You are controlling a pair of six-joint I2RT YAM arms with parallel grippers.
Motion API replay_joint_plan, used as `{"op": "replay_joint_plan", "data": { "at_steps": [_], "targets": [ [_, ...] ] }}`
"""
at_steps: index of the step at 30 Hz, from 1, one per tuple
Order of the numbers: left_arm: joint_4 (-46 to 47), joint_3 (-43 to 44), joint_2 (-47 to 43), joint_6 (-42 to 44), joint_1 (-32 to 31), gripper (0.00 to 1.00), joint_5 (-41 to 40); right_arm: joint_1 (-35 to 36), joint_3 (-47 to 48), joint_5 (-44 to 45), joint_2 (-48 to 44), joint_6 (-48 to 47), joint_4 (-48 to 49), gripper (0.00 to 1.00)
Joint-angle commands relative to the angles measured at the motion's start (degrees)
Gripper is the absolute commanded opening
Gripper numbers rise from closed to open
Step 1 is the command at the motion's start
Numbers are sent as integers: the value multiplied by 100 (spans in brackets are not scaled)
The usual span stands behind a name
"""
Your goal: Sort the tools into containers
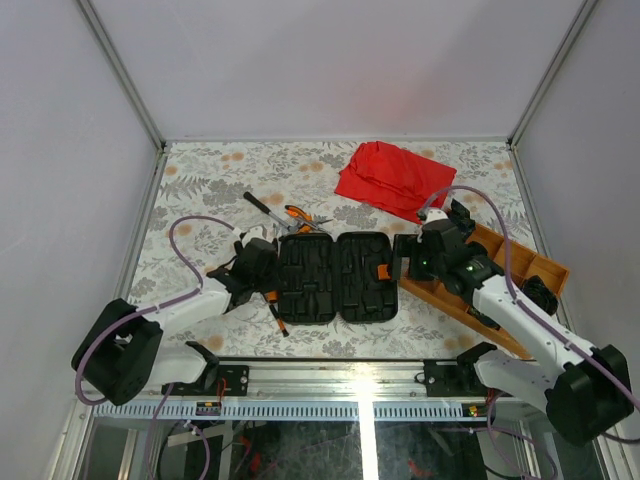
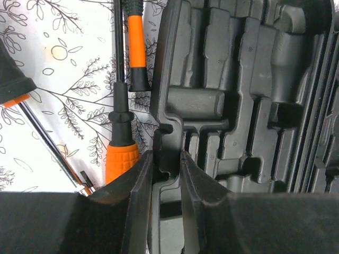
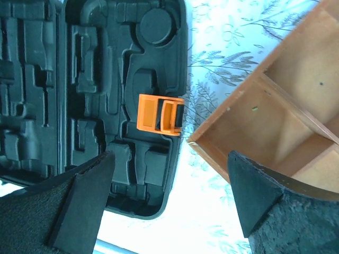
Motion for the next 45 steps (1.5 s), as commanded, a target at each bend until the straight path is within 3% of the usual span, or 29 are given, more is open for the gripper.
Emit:
{"op": "replay_joint_plan", "data": {
  "at_steps": [1,6,20,30,36,45],
  "targets": [
    [-201,-119,-146,-64,74,5,-351,728,505,821,445,-309,172,94],
    [-294,-167,-292,-115,74,5,-426,1196,712,1381,1058,-298,183,95],
    [-270,-198,-288,-109,73,3,-368,1542,1228,1568,2362,-735,434,94],
    [-294,-188,-259,-65,78,3,-448,1834,1510,2593,3082,-910,124,90],
    [-332,-205,-256,-108,83,3,-503,1929,1493,3012,3179,-826,87,87],
    [-443,-156,-283,-91,92,3,-577,1928,1309,3479,2417,-691,54,78]
  ]
}}
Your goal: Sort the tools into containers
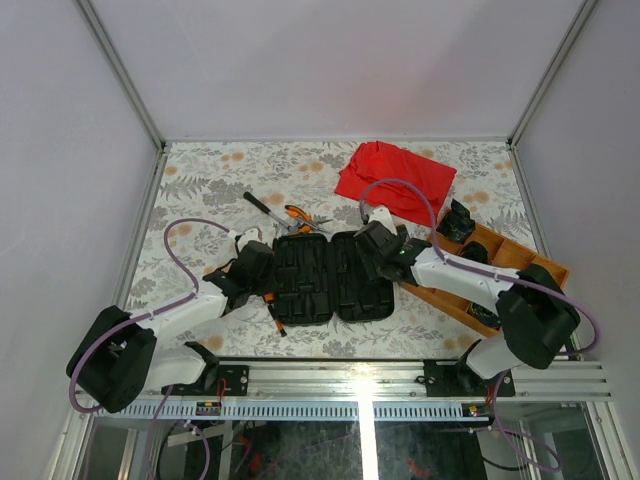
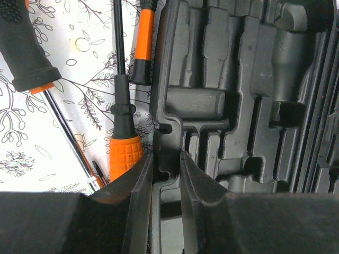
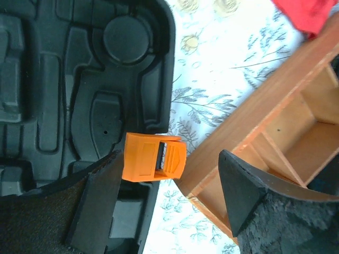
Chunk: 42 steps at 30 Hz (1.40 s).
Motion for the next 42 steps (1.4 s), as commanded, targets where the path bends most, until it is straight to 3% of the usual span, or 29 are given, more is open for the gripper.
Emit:
{"op": "replay_joint_plan", "data": {
  "at_steps": [1,12,26,36,42],
  "targets": [
    [-202,-20,11,-30,99,3,-352,9,4,601,-589,105,-37,77],
    [-242,7,-8,-21,109,3,-354,-30,-85,1014,-657,163,-273,70],
    [-474,-21,-172,-276,267,0,-476,-29,-671,-249,-1813,335,107,71],
    [-320,40,-44,-345,398,0,-338,-32,-881,-10,-2363,574,26,71],
    [147,110,186,59,398,1,303,-30,-1009,-308,-2730,576,179,76]
  ]
}}
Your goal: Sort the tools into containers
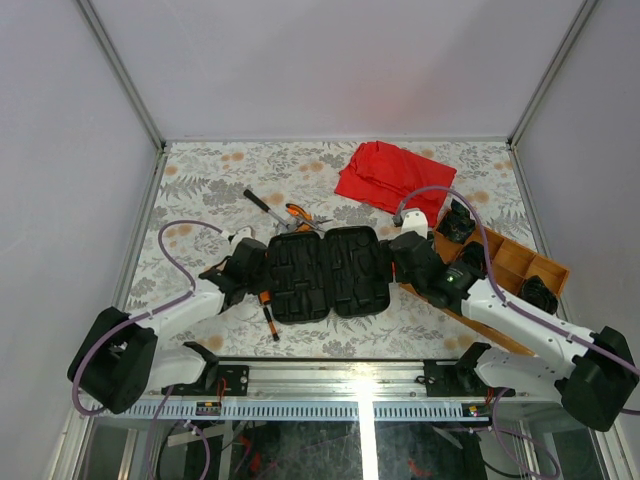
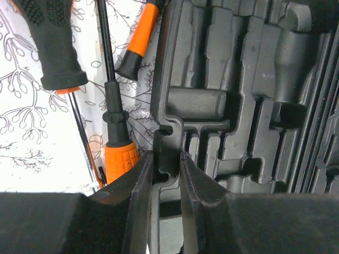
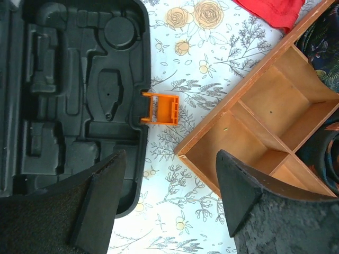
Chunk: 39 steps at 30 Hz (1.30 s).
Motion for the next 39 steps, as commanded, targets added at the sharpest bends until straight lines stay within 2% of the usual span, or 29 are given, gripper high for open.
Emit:
{"op": "replay_joint_plan", "data": {
  "at_steps": [1,9,16,20,26,29,39],
  "targets": [
    [370,131,281,279,80,1,268,-11,-58,-180,-268,106,230,76],
    [744,173,577,349,54,2,863,-14,-87,-306,-171,177,292,77],
    [766,45,698,115,-282,1,834,-17,-135,-279,-232,275,347,79],
    [637,-192,485,-225,-338,2,830,-11,-137,-240,-216,287,307,80],
    [44,-46,4,-142,-324,16,329,-10,-169,-241,-224,312,358,83],
    [-304,224,-138,19,-277,26,111,-12,-142,-236,-174,293,364,83],
    [-1119,511,-669,70,124,47,-329,-15,-175,-290,-96,290,443,84]
  ]
}}
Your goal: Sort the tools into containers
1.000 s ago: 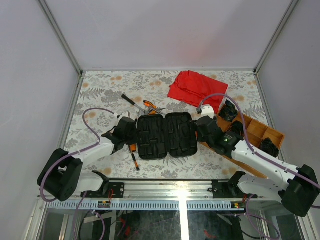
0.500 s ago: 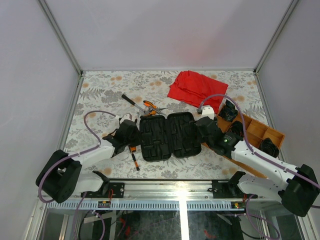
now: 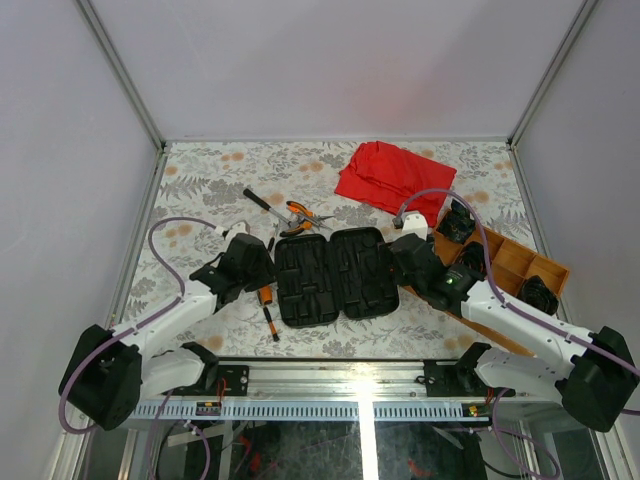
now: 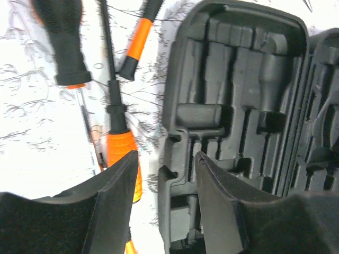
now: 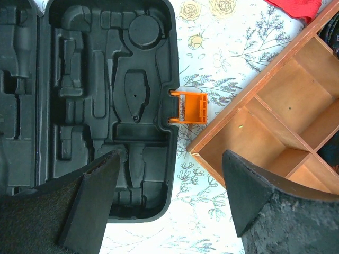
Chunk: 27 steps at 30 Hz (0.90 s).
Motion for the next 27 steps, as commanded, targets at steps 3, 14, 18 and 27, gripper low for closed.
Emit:
{"op": "replay_joint_plan", "data": {
  "at_steps": [3,14,18,27],
  "targets": [
    [-1046,244,-311,-109,133,49,-975,-17,-40,-20,14,71,328,84],
    [-418,45,-124,2,158,47,-439,-15,-28,-173,149,75,384,81],
    [-420,143,56,51,151,45,-508,-16,-44,-176,122,81,321,80],
    [-339,85,296,59,151,42,-514,-16,-88,-183,45,84,285,77]
  ]
}}
